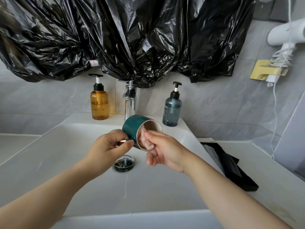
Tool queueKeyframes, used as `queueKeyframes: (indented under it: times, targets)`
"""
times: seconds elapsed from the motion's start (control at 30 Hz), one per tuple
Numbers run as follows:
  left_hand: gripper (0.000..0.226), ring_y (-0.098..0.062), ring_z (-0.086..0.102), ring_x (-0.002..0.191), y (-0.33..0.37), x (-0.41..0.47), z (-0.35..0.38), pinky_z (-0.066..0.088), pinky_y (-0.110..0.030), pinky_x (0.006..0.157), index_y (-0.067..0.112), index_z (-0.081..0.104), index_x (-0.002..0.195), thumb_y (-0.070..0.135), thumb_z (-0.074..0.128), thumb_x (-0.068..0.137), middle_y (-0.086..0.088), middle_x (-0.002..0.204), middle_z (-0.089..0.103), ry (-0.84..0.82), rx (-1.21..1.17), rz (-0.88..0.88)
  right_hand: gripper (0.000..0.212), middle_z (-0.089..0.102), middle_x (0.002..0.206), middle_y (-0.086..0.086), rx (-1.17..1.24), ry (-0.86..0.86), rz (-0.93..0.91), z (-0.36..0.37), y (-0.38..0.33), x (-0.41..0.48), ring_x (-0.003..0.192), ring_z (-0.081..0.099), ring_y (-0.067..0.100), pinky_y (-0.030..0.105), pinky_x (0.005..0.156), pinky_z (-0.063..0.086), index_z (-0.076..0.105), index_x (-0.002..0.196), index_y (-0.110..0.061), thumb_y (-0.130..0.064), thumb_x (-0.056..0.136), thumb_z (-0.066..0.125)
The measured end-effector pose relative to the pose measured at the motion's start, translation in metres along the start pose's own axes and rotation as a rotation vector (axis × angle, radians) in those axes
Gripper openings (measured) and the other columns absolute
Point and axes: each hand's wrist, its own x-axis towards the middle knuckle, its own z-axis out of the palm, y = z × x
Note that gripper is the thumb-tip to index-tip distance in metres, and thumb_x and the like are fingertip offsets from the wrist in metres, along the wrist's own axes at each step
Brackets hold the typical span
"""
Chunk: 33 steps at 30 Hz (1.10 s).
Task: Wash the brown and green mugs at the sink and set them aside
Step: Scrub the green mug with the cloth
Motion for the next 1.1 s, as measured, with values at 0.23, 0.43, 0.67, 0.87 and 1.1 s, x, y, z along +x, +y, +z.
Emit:
queueKeyframes:
  times: [0.23,0.43,0.67,0.87,1.1]
  targets:
    - [0.032,-0.008,0.05,0.066,-0.003,0.0,0.0,0.041,-0.019,0.062,0.024,0.058,0.063,0.054,0.061,0.073,0.011,0.071,0.052,-0.114,0.039,-0.016,0.03,0.03,0.063,-0.001,0.098,0.084,0.005,-0.007,-0.003,-0.001,0.042,0.056,0.009,0.016,0.043,0.039,0.044,0.077,-0.018,-0.025,0.105,0.038]
    - [0.026,-0.008,0.054,0.072,-0.002,0.0,-0.002,0.041,-0.013,0.064,0.033,0.063,0.066,0.036,0.066,0.091,0.013,0.075,0.055,-0.135,0.106,-0.037,0.033,0.034,0.063,-0.002,0.205,0.058,0.052,-0.009,-0.003,0.0,0.045,0.055,0.008,0.014,0.044,0.042,0.047,0.074,-0.019,-0.029,0.104,0.038]
    - [0.027,-0.009,0.056,0.077,0.002,-0.001,0.001,0.044,-0.016,0.068,0.033,0.064,0.066,0.027,0.066,0.091,0.003,0.084,0.058,-0.161,0.209,-0.045,0.035,0.037,0.057,-0.004,0.273,0.148,0.093,-0.005,-0.002,0.004,0.046,0.053,0.004,0.013,0.043,0.042,0.045,0.071,-0.02,-0.039,0.099,0.048]
    - [0.017,-0.007,0.056,0.091,0.006,-0.002,0.001,0.043,-0.012,0.076,0.025,0.07,0.085,0.027,0.058,0.097,0.008,0.094,0.058,-0.28,0.244,-0.036,0.023,0.049,0.049,-0.002,0.366,0.337,0.112,-0.005,0.002,0.007,0.042,0.054,0.003,0.012,0.04,0.044,0.055,0.074,-0.013,-0.023,0.093,0.063]
    - [0.007,-0.011,0.067,0.088,0.013,0.0,-0.003,0.052,-0.022,0.078,0.025,0.069,0.092,0.027,0.063,0.095,0.01,0.089,0.071,-0.077,0.12,-0.029,0.038,0.044,0.042,-0.007,0.341,0.402,0.001,-0.008,-0.002,0.006,0.047,0.054,0.004,0.013,0.047,0.045,0.042,0.061,-0.015,-0.014,0.095,0.057]
